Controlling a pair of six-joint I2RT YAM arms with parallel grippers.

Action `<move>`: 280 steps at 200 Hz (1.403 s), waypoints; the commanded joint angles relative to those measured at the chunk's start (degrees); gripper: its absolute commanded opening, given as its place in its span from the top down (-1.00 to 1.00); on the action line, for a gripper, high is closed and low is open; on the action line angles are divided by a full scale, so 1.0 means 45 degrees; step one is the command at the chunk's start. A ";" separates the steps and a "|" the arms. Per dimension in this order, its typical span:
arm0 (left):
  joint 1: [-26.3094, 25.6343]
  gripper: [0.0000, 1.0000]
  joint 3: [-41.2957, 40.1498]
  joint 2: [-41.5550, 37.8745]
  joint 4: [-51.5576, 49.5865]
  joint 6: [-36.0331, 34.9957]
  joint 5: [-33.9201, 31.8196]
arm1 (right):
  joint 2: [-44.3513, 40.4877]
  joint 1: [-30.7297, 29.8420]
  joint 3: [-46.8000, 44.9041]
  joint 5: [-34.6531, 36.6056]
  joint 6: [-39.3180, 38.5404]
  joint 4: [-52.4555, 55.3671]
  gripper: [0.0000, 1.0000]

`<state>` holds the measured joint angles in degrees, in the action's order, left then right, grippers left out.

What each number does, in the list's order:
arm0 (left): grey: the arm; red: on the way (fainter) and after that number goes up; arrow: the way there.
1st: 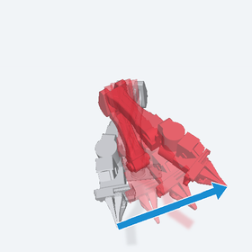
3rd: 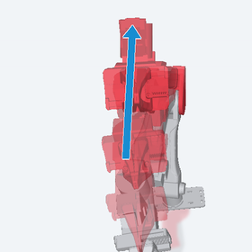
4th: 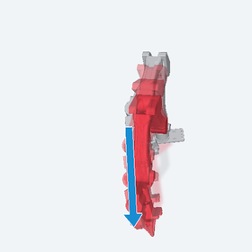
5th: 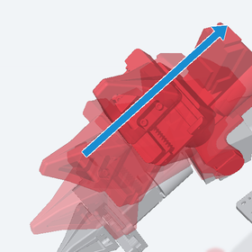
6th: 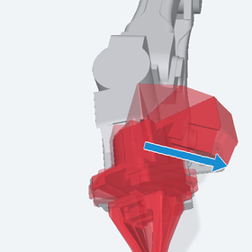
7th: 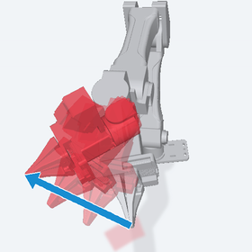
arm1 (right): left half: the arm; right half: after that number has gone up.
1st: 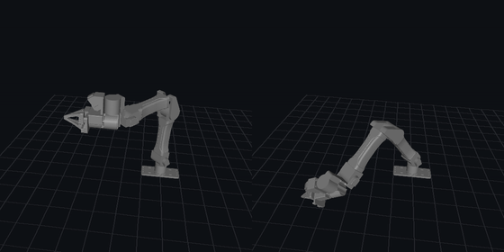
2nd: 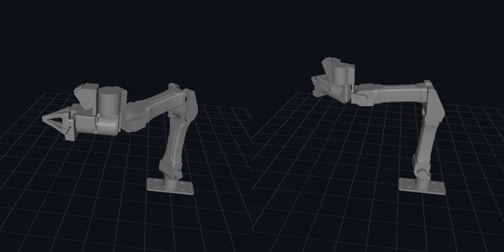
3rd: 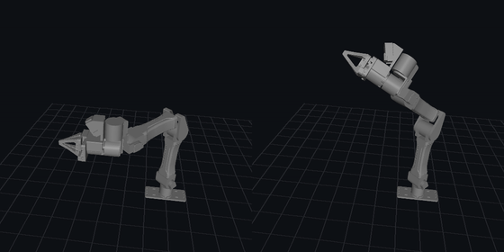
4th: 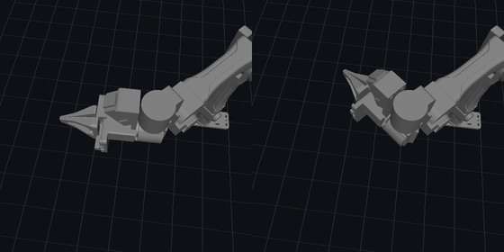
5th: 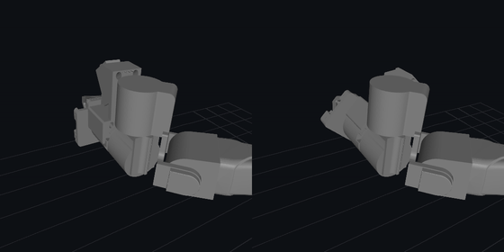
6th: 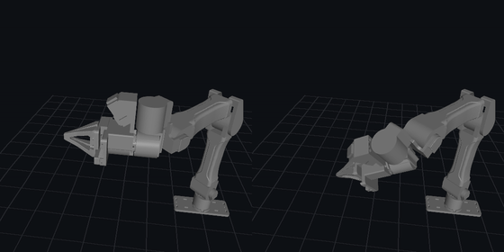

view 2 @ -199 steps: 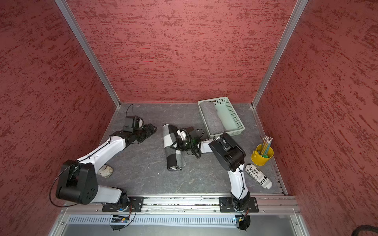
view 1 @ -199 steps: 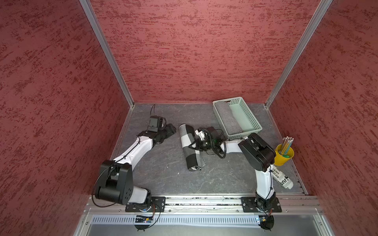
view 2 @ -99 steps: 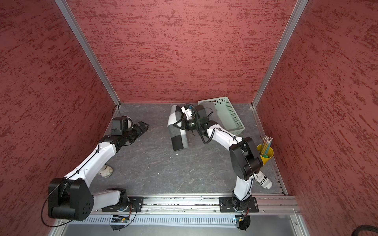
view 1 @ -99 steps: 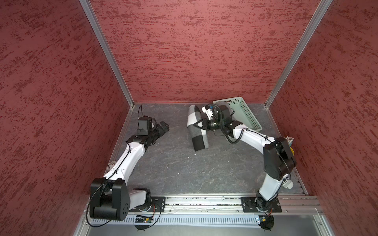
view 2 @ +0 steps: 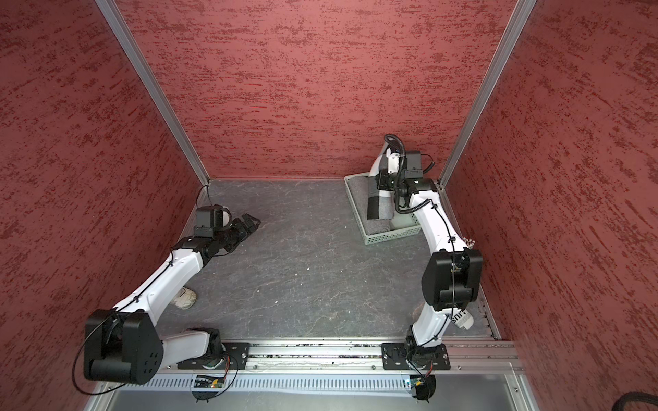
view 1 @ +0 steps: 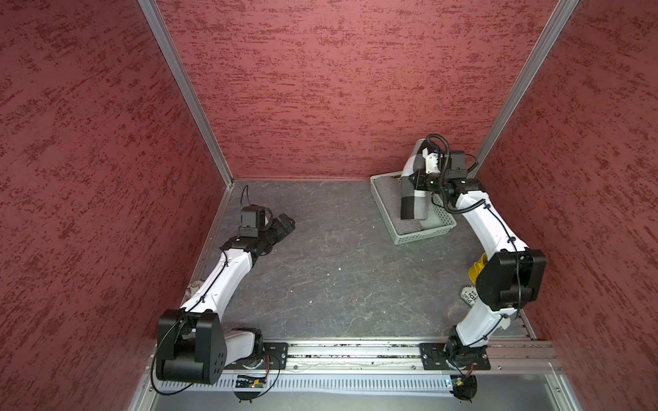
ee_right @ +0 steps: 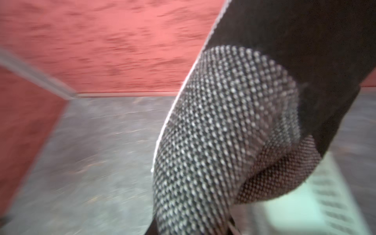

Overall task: Roll up the scarf and place it into the basket
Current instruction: Place the scarf in the basket.

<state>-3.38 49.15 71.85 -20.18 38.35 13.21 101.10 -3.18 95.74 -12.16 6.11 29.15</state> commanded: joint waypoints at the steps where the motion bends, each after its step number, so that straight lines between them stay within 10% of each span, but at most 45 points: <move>1: 0.0181 -0.99 -0.0047 0.0234 -0.0397 -0.0417 0.0037 | 0.0235 -0.0114 0.0501 0.3323 -0.1478 -0.0864 1.00; 86: 0.0672 -0.99 -0.0034 0.0614 -0.0719 -0.0903 0.0141 | 0.3157 -0.0082 0.1345 0.6531 -0.4362 -0.2652 1.00; 182: 0.0614 -0.99 -0.0295 0.0644 -0.0564 -0.0606 -0.0016 | 0.5499 0.1036 0.3645 -0.2302 -0.4270 0.3148 1.00; 229: 0.0526 -0.99 -0.0293 0.0855 -0.0476 -0.0568 0.0032 | 0.7238 0.1925 0.5058 -0.2896 -0.3393 0.4748 0.92; 280: 0.0379 -0.99 -0.0159 0.1174 -0.0269 -0.0500 0.0084 | 0.7475 0.2172 0.4998 0.0941 -0.2020 0.4403 0.03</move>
<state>-1.30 48.07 76.18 -22.83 35.77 13.45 135.92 6.50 117.73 -17.04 -5.85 47.81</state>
